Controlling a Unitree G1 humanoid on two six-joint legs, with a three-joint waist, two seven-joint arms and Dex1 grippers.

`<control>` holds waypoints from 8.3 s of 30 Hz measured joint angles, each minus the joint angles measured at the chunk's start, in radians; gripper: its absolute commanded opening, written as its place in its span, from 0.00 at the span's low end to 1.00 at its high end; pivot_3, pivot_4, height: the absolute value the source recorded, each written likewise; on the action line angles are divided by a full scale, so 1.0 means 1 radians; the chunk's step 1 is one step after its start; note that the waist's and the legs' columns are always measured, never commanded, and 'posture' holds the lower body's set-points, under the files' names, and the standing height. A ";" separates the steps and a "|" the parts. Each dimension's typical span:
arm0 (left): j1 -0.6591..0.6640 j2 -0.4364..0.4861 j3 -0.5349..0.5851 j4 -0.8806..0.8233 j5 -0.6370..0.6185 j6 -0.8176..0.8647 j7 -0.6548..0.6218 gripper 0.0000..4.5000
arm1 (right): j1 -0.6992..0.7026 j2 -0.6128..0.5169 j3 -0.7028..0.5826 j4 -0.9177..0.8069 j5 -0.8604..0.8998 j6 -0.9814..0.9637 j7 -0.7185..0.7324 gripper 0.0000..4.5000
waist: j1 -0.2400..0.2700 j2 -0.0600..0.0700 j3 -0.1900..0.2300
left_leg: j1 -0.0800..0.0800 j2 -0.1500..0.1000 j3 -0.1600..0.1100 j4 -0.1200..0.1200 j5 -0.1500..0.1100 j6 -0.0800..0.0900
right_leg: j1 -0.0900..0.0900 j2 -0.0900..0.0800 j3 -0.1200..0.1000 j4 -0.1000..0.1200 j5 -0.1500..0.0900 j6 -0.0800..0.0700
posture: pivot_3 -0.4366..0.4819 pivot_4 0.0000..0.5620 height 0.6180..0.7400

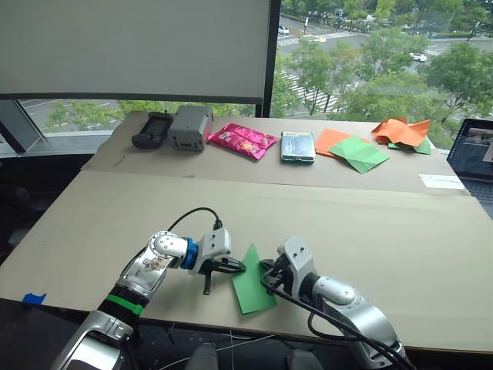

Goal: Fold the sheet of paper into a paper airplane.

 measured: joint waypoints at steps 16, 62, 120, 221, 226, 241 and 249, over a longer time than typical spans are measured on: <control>-0.007 -0.002 -0.002 0.004 0.000 -0.003 0.001 0.00 | -0.005 0.006 -0.021 -0.014 0.008 -0.035 0.015 0.00 | 0.000 0.000 0.003 | -0.002 0.000 0.000 0.000 0.000 0.000 | -0.002 0.000 0.000 -0.004 0.000 0.000 | 0.48 0.27 0.77; -0.005 -0.003 -0.007 0.005 0.001 -0.006 0.003 0.00 | 0.133 -0.116 0.008 -0.143 0.069 0.016 0.077 0.00 | 0.000 -0.002 0.002 | -0.004 0.000 0.000 0.000 0.000 0.000 | -0.003 -0.001 0.000 -0.005 0.000 0.000 | 0.48 0.27 0.77; -0.269 -0.001 0.030 0.289 0.045 -0.548 -0.215 0.56 | 0.226 -0.160 -0.213 -0.383 0.255 0.081 -0.008 0.00 | 0.027 -0.001 0.017 | -0.014 -0.001 0.002 0.000 0.000 0.000 | -0.009 -0.002 -0.002 -0.012 0.000 0.000 | 0.48 0.27 0.77; -0.045 0.090 0.146 0.048 -0.104 0.116 -0.106 0.01 | -0.039 -0.224 0.095 0.023 -0.239 -0.443 0.276 0.00 | 0.024 -0.003 0.014 | -0.006 0.000 0.002 0.004 0.006 0.010 | -0.003 0.001 0.000 0.004 0.002 0.002 | 0.48 0.27 0.77; -0.050 0.061 0.136 0.083 -0.080 0.105 -0.083 0.01 | -0.038 -0.227 0.093 0.001 -0.237 -0.433 0.281 0.00 | 0.024 -0.003 0.014 | -0.006 0.000 0.002 0.004 0.006 0.010 | -0.003 0.001 0.000 0.004 0.002 0.002 | 0.48 0.27 0.77; -0.055 0.058 0.112 0.105 -0.045 0.046 -0.133 0.01 | -0.003 -0.259 0.068 -0.072 -0.209 -0.375 0.324 0.00 | 0.024 -0.004 0.013 | -0.006 0.000 0.002 0.004 0.006 0.009 | -0.003 0.001 0.000 0.006 0.002 0.002 | 0.48 0.27 0.77; -0.044 0.071 0.094 0.100 -0.013 -0.028 -0.135 0.01 | -0.021 -0.241 0.066 -0.086 -0.191 -0.279 0.324 0.00 | 0.024 -0.003 0.008 | -0.005 0.000 0.002 0.004 0.006 0.009 | -0.002 0.001 0.000 0.006 0.002 0.002 | 0.48 0.27 0.77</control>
